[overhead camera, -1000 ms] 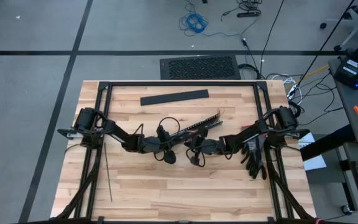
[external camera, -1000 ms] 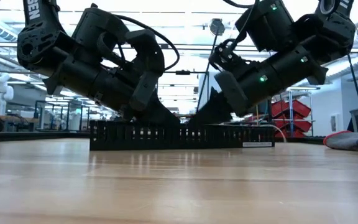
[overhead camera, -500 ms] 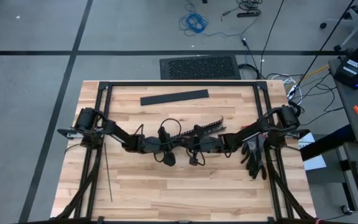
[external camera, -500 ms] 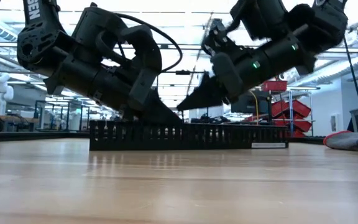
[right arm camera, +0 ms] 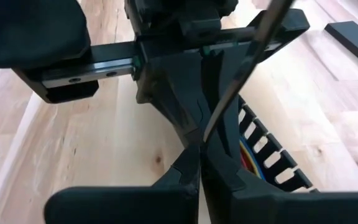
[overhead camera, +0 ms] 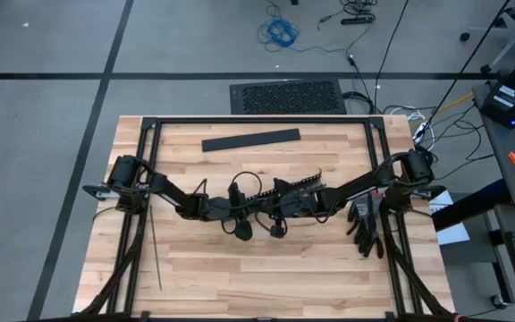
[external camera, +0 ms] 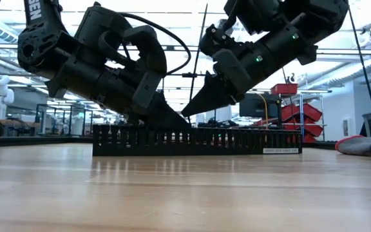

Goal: Ziptie cables
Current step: Put the zip tied cable wires into the black cable duct

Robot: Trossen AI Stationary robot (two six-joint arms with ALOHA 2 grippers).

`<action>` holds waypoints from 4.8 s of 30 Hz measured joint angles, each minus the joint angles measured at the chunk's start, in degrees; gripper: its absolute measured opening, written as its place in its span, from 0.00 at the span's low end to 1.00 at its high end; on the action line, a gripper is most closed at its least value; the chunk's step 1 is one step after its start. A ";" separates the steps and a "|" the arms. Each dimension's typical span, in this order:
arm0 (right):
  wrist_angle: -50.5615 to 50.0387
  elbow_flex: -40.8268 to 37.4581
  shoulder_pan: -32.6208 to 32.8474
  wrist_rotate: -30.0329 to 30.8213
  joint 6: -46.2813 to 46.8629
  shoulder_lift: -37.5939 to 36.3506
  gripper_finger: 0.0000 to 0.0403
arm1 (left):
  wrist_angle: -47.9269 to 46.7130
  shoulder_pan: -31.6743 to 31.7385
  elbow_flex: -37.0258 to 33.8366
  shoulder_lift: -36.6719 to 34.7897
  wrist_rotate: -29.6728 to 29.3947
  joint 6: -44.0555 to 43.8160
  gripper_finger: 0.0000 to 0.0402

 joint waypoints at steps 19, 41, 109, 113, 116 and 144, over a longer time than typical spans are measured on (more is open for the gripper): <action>-2.64 -0.02 0.08 -0.08 0.87 0.06 0.00 | -8.35 -1.67 0.11 -9.23 -1.40 2.98 0.10; -0.81 -0.09 0.46 -2.63 0.03 0.11 0.00 | -19.54 -2.08 0.11 -10.34 -1.51 1.50 0.32; -8.20 6.38 -5.72 -20.61 -12.54 0.00 0.00 | -29.14 -4.95 0.09 -26.07 -21.48 7.39 0.32; -9.79 6.40 -5.72 -20.65 -11.97 0.00 0.00 | -30.47 -4.22 0.04 -23.27 -20.72 3.77 0.32; -10.23 6.40 -5.72 -20.67 -11.66 0.00 0.00 | -29.71 -4.28 0.04 -21.28 -20.65 2.45 0.32; -11.78 6.43 -5.59 -20.74 -11.63 0.00 0.00 | -29.71 -3.89 0.09 -13.20 -14.64 -8.00 0.32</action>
